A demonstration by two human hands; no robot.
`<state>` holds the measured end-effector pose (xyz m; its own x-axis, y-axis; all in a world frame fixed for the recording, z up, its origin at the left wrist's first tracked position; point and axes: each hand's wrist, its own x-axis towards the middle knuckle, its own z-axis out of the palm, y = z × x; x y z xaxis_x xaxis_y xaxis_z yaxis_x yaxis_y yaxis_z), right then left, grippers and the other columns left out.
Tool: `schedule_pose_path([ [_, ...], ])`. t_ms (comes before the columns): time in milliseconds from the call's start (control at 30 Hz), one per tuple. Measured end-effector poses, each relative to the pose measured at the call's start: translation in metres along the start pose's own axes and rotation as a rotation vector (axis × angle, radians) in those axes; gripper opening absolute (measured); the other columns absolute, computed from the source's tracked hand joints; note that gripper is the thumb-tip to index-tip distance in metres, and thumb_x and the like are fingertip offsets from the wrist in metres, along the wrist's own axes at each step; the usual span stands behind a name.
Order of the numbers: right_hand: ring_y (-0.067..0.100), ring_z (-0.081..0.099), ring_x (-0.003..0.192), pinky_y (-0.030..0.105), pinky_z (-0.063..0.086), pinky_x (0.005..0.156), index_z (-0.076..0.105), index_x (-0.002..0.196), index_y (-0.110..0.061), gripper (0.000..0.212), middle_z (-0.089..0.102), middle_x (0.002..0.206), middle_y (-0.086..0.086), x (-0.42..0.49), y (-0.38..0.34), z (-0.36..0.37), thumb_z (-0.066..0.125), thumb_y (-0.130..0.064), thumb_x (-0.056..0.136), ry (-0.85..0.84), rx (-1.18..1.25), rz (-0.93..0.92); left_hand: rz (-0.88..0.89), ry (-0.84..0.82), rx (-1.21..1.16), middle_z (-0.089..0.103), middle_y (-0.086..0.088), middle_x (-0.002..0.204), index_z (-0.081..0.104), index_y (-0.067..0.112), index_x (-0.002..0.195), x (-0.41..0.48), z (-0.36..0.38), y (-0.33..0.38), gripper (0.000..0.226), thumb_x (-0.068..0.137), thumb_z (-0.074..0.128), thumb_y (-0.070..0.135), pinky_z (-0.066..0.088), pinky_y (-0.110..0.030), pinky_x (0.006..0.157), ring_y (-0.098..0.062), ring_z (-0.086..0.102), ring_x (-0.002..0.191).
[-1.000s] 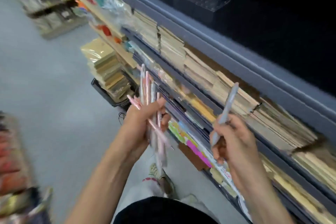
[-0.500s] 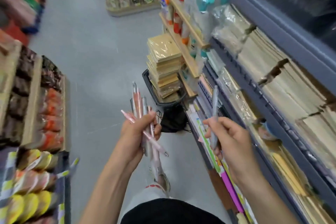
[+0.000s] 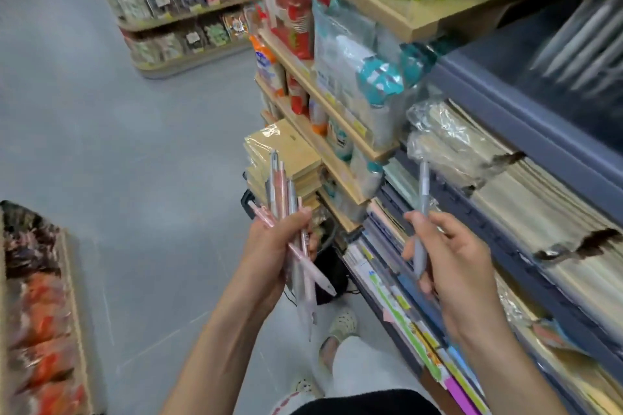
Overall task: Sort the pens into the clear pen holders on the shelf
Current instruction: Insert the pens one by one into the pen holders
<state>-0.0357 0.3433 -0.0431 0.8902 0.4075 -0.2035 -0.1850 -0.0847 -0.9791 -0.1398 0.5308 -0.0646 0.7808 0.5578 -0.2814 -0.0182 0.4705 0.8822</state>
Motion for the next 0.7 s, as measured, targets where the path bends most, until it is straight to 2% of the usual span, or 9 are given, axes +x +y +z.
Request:
schedule_pose_path([
  [133,0.018,0.046,0.041,0.026,0.038,0.037,0.071,0.092,-0.028,0.022,0.063,0.067,0.009,0.047,-0.021,0.008,0.056,-0.044,0.092,0.066,0.044,-0.037,0.006,-0.09,0.027,0.049,-0.009,0.063,0.053,0.007,0.084,0.059,0.018,0.022,0.017,0.086,0.069,0.013,0.044,-0.027,0.045,-0.019,0.051,0.05],
  [267,0.017,0.052,0.046,0.024,0.043,0.04,0.07,0.094,-0.028,0.032,0.063,0.067,0.009,0.088,-0.044,0.008,0.059,-0.056,0.084,0.137,0.047,-0.111,-0.001,-0.187,0.076,0.049,-0.013,0.063,0.054,0.007,0.083,0.111,0.046,0.043,0.017,0.089,0.068,0.015,0.044,-0.027,0.046,-0.019,0.05,0.049],
  [367,0.016,0.052,0.046,0.024,0.044,0.042,0.07,0.091,-0.024,0.034,0.066,0.068,0.009,0.111,-0.054,0.0,0.06,-0.056,0.084,0.266,-0.002,-0.176,0.0,-0.281,0.073,0.049,-0.013,0.065,0.056,0.006,0.085,0.146,0.07,0.056,0.016,0.084,0.069,0.014,0.046,-0.028,0.046,-0.02,0.052,0.05],
  [533,0.017,0.054,0.047,0.024,0.045,0.042,0.071,0.094,-0.027,0.027,0.07,0.074,0.006,0.125,-0.065,-0.018,0.058,-0.049,0.086,0.48,0.006,-0.213,-0.023,-0.49,0.119,0.057,-0.006,0.068,0.066,0.02,0.078,0.184,0.116,0.069,0.008,0.083,0.073,0.019,0.049,-0.028,0.05,-0.02,0.057,0.056],
  [700,0.015,0.053,0.046,0.025,0.044,0.041,0.072,0.091,-0.025,0.028,0.069,0.071,0.004,0.117,-0.071,-0.034,0.058,-0.049,0.083,0.694,0.027,-0.202,-0.114,-0.69,0.131,0.059,-0.004,0.07,0.062,0.018,0.089,0.202,0.159,0.071,0.015,0.082,0.075,0.017,0.052,-0.026,0.05,-0.018,0.058,0.056],
])
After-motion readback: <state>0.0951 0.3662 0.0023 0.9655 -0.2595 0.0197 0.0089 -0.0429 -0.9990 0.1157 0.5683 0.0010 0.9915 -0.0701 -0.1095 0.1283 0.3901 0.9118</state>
